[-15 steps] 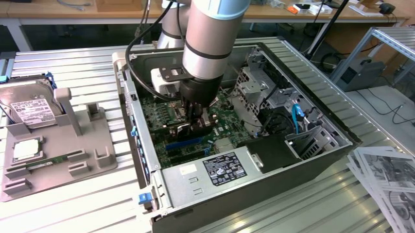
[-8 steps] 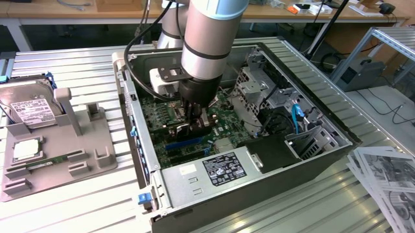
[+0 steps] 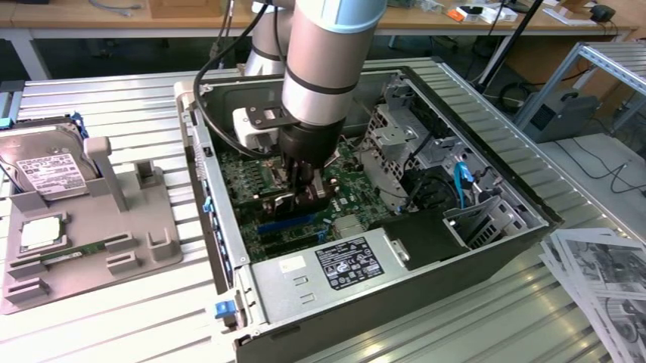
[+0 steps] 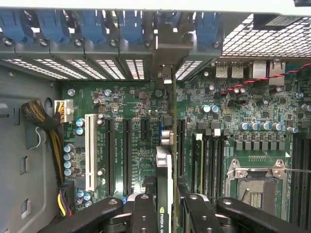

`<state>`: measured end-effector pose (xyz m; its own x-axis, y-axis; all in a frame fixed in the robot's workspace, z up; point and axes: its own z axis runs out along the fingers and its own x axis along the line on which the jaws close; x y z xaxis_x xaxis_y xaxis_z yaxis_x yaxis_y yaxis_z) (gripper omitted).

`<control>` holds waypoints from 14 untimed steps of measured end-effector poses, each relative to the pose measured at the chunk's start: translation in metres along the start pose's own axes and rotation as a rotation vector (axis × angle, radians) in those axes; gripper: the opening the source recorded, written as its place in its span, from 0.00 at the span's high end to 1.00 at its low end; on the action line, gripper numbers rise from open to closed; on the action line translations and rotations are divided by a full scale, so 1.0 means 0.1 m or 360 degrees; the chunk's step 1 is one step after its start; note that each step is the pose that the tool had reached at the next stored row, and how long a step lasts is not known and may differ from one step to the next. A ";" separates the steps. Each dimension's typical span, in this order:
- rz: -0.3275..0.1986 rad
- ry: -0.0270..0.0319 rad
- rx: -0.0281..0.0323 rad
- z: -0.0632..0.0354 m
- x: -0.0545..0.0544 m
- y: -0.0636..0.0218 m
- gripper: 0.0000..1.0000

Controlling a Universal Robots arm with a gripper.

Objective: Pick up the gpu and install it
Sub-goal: 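Insert the gpu into the slot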

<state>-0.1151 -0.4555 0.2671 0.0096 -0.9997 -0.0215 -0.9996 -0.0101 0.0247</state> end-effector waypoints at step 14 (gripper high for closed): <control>0.0000 -0.00012 0.00000 0.029 0.00 -0.001 0.73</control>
<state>-0.1150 -0.4555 0.2642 0.0096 -0.9997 -0.0222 -0.9996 -0.0102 0.0247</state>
